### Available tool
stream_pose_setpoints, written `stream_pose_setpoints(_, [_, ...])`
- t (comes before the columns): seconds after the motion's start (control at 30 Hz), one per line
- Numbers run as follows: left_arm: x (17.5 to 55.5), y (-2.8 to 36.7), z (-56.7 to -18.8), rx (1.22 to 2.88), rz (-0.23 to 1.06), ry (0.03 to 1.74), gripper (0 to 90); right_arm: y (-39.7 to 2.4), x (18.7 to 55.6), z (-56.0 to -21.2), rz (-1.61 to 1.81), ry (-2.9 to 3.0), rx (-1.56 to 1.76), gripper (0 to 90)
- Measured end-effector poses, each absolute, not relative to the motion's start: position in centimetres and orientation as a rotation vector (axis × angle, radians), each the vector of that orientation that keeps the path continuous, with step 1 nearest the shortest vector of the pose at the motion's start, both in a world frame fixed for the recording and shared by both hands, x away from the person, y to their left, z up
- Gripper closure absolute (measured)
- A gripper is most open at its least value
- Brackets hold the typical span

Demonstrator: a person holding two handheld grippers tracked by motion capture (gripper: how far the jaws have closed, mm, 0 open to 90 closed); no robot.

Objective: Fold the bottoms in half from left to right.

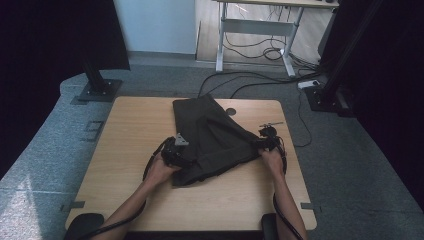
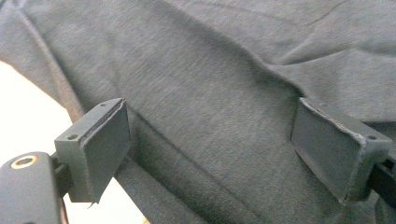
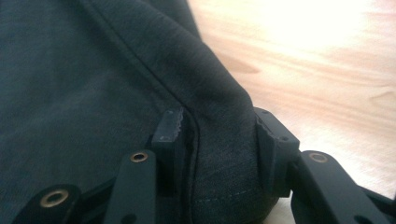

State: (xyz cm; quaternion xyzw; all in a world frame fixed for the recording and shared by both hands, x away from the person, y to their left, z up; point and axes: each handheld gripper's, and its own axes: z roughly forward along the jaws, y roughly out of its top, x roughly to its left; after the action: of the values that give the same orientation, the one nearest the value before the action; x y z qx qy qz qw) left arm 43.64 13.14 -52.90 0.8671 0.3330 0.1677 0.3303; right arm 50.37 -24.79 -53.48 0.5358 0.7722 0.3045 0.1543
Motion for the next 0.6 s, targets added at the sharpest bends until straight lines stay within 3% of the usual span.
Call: stream_pose_setpoints(0.6, [42.2, 21.2, -53.2, 2.190, 0.484, 1.047, 12.3, -19.0, 40.5, -53.3, 0.863, 2.420, 1.288, 55.5])
